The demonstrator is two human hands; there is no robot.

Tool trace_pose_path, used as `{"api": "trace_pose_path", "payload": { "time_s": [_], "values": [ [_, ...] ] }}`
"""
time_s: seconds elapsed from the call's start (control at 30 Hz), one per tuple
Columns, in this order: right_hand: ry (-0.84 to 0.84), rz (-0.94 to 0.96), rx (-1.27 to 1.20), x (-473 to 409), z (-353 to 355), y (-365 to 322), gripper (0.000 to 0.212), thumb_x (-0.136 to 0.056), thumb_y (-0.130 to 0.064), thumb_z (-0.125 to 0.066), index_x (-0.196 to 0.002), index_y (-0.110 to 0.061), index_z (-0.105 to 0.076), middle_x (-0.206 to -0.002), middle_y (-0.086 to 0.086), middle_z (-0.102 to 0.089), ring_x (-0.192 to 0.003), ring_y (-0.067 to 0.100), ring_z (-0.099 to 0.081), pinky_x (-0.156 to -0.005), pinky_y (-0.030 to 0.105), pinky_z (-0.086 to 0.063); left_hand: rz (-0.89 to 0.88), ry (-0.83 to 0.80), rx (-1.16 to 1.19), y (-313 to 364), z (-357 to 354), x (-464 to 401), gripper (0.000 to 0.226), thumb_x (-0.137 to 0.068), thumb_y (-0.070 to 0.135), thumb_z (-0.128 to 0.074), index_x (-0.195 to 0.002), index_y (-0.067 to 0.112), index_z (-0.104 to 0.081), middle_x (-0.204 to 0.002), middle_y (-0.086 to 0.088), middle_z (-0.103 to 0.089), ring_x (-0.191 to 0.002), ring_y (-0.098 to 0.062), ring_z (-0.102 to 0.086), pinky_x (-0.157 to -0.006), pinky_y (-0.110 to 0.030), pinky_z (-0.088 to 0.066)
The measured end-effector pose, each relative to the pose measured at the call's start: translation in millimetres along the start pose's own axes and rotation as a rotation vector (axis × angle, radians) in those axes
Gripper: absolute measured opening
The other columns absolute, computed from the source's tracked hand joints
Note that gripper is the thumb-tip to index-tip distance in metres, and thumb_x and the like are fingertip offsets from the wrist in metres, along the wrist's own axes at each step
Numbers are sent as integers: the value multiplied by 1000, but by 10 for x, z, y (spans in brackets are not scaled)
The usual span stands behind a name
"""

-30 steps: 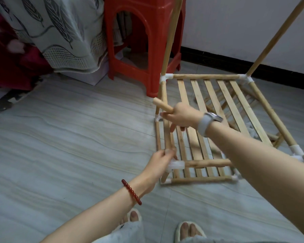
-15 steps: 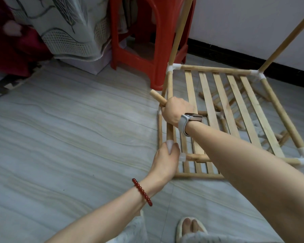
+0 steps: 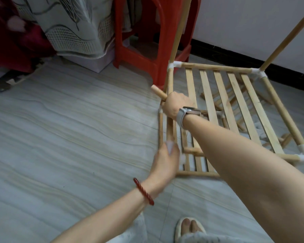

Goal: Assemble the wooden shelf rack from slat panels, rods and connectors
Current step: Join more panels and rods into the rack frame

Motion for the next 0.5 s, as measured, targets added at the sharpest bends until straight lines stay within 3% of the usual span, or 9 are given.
{"api": "trace_pose_path", "payload": {
  "time_s": [0.07, 0.13, 0.23, 0.33, 0.43, 0.5],
  "values": [
    [9, -48, -16, -124, 174, 181, 29, -91, -33, -50, -104, -10, -60, -88, 9, -63, -78, 31, -62, -58, 31, -39, -42, -22, -42, -104, -75, 183, 27, -97, 36, -43, -72, 27, -41, -71, 11, -47, -66, 17, -48, -57, -3, -35],
    [-2, -52, -73, -276, 173, 201, 27, -90, -34, -49, -97, -10, -59, -78, 8, -59, -68, 29, -58, -55, 30, -39, -51, 21, 28, -114, 55, -4, 26, -96, 42, -43, -74, 27, -43, -74, 11, -51, -67, 17, -48, -57, -6, -36],
    [-119, 28, -54, -172, -68, 58, 24, -91, -34, -48, -77, -14, -51, -65, 2, -51, -55, 19, -51, -46, 26, -33, -1, -92, 122, -12, -18, -189, 20, -94, 47, -42, -90, 30, -51, -88, 14, -58, -77, 13, -53, -64, -12, -41],
    [-200, 79, -148, -76, -67, 60, 29, -94, -36, -48, -77, -13, -52, -67, 3, -56, -54, 18, -53, -47, 26, -37, 3, -89, 131, -25, -93, -210, 30, -93, 48, -45, -105, 22, -56, -96, 7, -61, -91, -6, -56, -77, -23, -44],
    [-264, 110, -247, 86, 66, 57, 30, -95, -37, -48, -85, -10, -56, -62, 1, -61, -44, 12, -52, -42, 23, -40, -42, -157, 160, 11, -13, -205, 21, -91, 47, -55, -99, 28, -59, -89, 16, -62, -87, 2, -58, -69, -9, -43],
    [-211, 139, -245, 227, 205, 47, 28, -96, -33, -47, -89, -8, -58, -63, 1, -63, -43, 11, -56, -40, 22, -45, -51, -273, 150, 55, 16, -159, 22, -83, 48, -65, -98, 33, -57, -94, 19, -64, -90, 6, -61, -71, -6, -43]
  ]
}}
Point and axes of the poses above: each hand's wrist, its own x-axis away from the middle knuckle, its own z-axis out of the back of the hand, y = z × x, the point moved 8 cm from there along -x, towards the middle knuckle
